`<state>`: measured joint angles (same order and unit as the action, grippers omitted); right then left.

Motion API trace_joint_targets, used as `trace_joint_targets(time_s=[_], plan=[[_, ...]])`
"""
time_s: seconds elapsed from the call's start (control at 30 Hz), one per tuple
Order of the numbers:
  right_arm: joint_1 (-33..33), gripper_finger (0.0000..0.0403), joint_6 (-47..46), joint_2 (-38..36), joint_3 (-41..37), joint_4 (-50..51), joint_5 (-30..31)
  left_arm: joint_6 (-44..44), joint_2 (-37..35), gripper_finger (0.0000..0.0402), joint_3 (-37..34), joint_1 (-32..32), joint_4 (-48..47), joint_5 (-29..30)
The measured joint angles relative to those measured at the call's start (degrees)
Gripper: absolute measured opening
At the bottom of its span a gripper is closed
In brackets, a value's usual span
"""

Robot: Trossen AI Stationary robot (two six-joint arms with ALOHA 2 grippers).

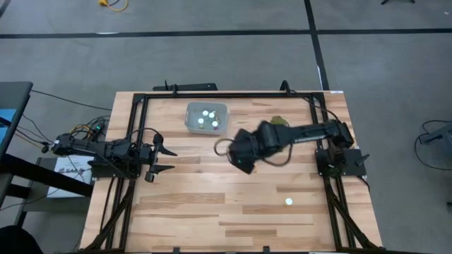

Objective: Pick and place pill bottles into a basket
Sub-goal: Put the yellow pill bottle into the gray container

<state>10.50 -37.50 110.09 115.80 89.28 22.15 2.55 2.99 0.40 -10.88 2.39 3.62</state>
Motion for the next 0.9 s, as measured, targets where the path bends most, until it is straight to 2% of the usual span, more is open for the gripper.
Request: trace_joint_targets(time_s=[0.2,0.4,0.73,0.9], plan=[[6.67,0.0193,-13.27,-1.03,-0.52,0.73,-8.60,0.00,-0.01,0.0208,-0.01,0.00,0.00,0.00],[10.79,0.0216,-27.57,-1.52,-4.02,0.75,-13.30,0.00,-0.01,0.0208,0.00,0.01,0.00,0.00],[19.92,0.0235,-42.73,-1.37,-15.81,0.73,-22.51,0.00,-0.01,0.0208,0.00,0.00,0.01,0.00],[24.40,0.0235,-49.92,-1.37,-18.36,0.74,-24.94,0.00,-0.01,0.0208,0.00,0.01,0.01,0.00]])
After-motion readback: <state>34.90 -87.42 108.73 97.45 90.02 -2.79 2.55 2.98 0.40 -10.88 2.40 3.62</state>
